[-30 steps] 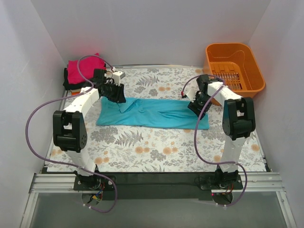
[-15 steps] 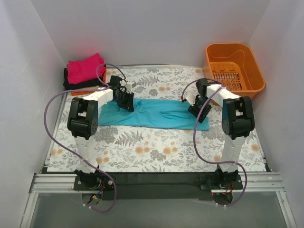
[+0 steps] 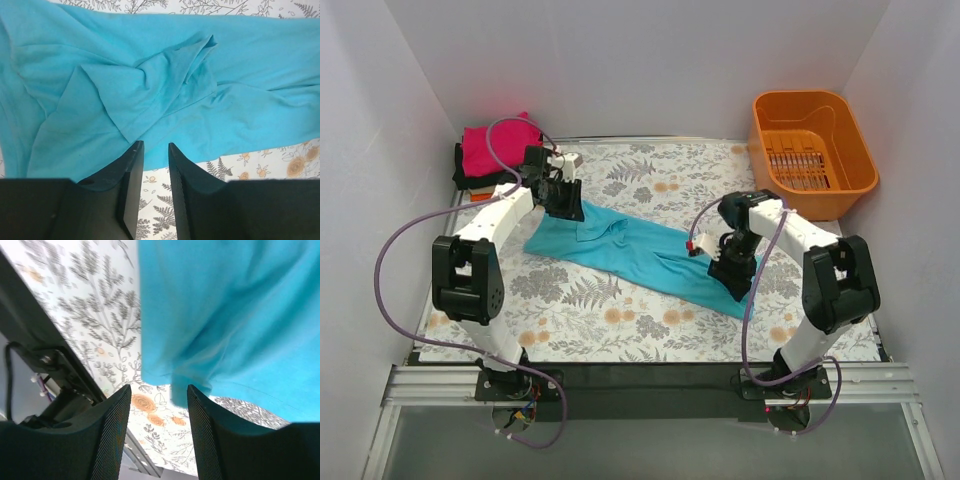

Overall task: Fold and stack the t-shirts
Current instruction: Fold the tshirt

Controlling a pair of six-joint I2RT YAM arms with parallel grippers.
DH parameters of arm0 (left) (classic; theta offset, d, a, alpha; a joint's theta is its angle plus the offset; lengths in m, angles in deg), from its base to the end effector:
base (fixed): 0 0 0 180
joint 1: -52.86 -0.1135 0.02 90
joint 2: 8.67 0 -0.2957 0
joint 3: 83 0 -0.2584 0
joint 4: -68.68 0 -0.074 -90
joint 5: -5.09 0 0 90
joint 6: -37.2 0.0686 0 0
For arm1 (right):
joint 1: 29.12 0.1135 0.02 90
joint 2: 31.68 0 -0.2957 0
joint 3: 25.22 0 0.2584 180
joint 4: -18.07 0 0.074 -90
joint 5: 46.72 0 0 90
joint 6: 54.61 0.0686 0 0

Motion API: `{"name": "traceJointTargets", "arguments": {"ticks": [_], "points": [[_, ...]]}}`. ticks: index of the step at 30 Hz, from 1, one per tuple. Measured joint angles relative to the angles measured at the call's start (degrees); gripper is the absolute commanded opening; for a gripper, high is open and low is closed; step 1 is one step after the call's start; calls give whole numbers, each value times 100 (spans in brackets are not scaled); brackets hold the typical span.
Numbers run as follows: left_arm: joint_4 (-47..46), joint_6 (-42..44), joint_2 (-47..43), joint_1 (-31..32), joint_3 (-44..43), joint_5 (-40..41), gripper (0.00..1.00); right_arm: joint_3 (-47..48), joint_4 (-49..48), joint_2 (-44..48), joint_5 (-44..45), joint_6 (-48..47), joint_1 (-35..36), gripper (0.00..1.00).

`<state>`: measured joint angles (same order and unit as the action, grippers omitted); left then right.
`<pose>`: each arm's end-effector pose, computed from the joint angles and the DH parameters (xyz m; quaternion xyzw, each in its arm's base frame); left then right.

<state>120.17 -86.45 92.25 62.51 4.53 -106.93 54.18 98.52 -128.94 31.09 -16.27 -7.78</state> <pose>0.3906 -0.0925 0.2468 -0.1487 0.9376 -0.2653 0.1685 0.2583 0.1165 0.1880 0.5837 -0.8018 -0.1211 0.0418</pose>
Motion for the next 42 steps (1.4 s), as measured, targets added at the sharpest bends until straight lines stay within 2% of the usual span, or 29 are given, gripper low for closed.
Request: {"name": "traceJointTargets", "arguments": {"ticks": [3,7,12,18,22,25,27,30,34,38,42], "points": [[59,-214,-11,22,81,149,23,625,348,151,-275,-35,-48,47],[79,-428,522,33,81,348,22,1233,129,-107,-214,2,-435,45],[170,-555,1486,63,-275,531,18,1058,-310,-831,153,72,-586,42],[269,-573,2098,136,-1147,592,17,841,-588,-1349,422,214,-463,43],[374,-498,2944,291,-2468,516,18,662,-553,-1268,557,323,-20,44],[271,-446,3676,424,-3604,341,22,623,-435,-1259,479,509,654,46],[87,-452,4000,487,-4089,122,25,684,-389,-1266,190,638,1281,50],[-44,-479,4197,533,-4435,-98,28,984,-372,-1283,-363,798,2017,51],[-136,-551,3965,557,-4229,-236,30,1401,-341,-1069,-769,857,2028,51],[-225,-610,3021,586,-3228,-142,29,1379,-310,-570,-673,780,1513,50],[-273,-645,2208,614,-2507,28,26,1137,-424,-529,-400,699,1108,46]]}}
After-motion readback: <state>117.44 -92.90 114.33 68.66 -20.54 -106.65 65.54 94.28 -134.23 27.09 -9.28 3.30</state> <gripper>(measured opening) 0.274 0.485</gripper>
